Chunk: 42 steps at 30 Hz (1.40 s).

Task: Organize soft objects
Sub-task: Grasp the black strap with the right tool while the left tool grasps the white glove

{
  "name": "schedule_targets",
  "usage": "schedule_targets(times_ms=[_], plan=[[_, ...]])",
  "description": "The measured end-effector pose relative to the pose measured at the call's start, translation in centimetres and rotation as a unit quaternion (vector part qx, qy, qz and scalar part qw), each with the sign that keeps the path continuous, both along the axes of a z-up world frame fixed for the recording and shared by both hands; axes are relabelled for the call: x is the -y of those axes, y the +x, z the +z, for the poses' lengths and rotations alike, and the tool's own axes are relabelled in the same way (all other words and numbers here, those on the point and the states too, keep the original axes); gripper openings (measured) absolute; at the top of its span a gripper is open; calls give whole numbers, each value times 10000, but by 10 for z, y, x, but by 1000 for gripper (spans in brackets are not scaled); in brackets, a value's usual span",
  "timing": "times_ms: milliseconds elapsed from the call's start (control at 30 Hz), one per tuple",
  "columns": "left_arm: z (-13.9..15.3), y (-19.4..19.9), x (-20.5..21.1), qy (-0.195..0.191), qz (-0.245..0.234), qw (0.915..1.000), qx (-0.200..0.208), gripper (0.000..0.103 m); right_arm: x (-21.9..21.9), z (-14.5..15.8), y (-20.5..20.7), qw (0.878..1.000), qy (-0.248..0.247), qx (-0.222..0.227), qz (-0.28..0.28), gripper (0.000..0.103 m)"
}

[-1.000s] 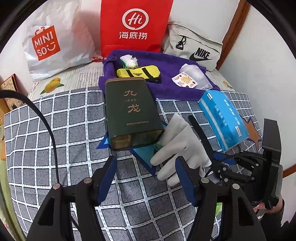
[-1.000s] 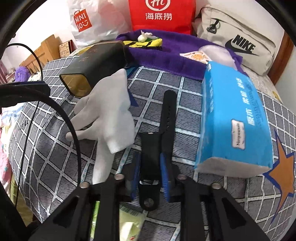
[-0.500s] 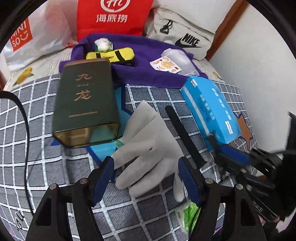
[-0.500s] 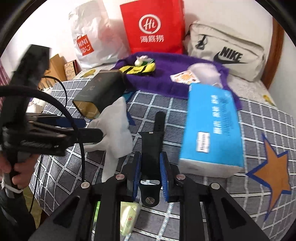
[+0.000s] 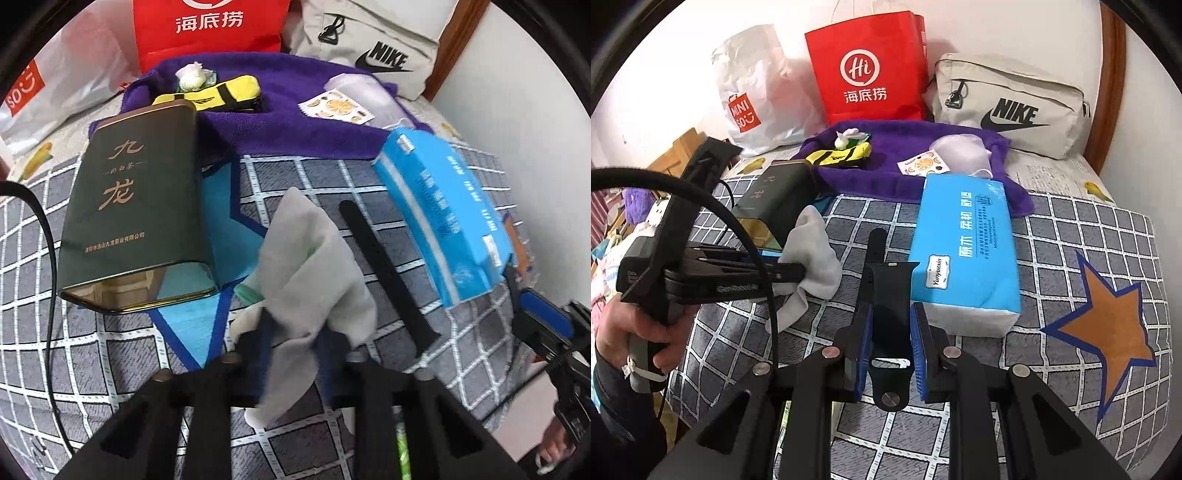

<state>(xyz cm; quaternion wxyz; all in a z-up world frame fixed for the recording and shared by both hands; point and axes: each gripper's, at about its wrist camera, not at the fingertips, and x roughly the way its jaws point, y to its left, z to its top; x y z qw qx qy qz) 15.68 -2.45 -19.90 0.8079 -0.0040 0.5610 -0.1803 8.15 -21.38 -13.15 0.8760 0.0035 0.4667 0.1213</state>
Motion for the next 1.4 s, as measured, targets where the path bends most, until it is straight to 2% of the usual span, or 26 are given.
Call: schedule_targets(times_ms=[233, 633, 833, 1033, 1400], plan=[[19, -12, -8, -182, -131, 9995, 202, 10, 4, -1, 1, 10000, 33, -5, -72, 20], [85, -26, -27, -375, -156, 9957, 835, 10, 3, 25, 11, 9997, 141, 201, -92, 21], [103, -18, -34, -431, -53, 9948, 926, 10, 5, 35, 18, 9991, 239, 333, -60, 21], [116, -12, -36, -533, -56, 9931, 1047, 10, 7, 38, 31, 9994, 254, 243, -14, 21], [137, 17, -26, -422, -212, 9914, 1218, 10, 8, 54, 58, 9987, 392, 333, 50, 21]])
